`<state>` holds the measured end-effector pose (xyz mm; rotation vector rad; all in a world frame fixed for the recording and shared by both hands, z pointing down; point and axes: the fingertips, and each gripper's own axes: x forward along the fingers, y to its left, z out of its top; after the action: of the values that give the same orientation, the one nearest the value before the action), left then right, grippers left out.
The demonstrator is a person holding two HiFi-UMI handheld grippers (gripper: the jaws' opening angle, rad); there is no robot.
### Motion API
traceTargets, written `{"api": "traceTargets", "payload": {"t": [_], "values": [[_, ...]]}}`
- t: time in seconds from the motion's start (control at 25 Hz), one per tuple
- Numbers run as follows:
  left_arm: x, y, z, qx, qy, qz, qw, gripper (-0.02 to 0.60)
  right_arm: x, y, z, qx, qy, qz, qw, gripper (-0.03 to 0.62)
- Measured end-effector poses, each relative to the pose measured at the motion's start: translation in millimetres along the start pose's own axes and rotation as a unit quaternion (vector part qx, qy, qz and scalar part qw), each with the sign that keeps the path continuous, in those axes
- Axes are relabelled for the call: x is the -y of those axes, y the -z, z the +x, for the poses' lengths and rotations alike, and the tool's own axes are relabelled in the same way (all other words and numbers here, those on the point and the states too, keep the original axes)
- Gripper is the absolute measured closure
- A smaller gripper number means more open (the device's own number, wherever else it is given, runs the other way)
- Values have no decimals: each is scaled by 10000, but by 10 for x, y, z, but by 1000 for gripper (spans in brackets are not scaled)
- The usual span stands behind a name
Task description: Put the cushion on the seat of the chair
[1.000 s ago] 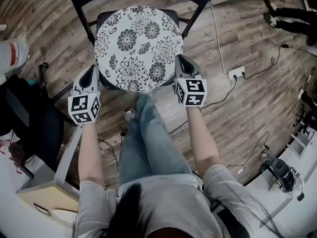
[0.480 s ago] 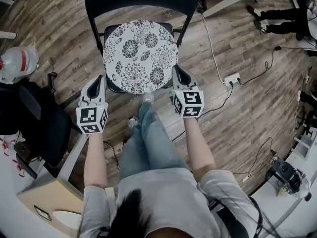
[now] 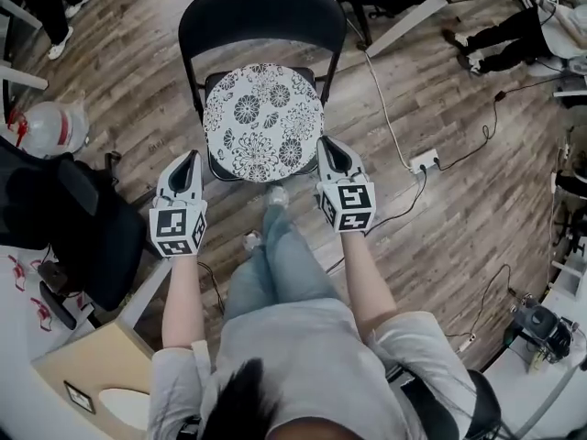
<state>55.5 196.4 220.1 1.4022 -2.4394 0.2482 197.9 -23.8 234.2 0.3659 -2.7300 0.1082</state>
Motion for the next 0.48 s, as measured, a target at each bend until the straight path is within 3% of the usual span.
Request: {"api": "traceTargets", "payload": {"t": [0.48], "values": [[246, -495, -543, 399, 60, 181, 9990, 570, -169, -550, -640, 591, 116, -62, 9982, 574]]}}
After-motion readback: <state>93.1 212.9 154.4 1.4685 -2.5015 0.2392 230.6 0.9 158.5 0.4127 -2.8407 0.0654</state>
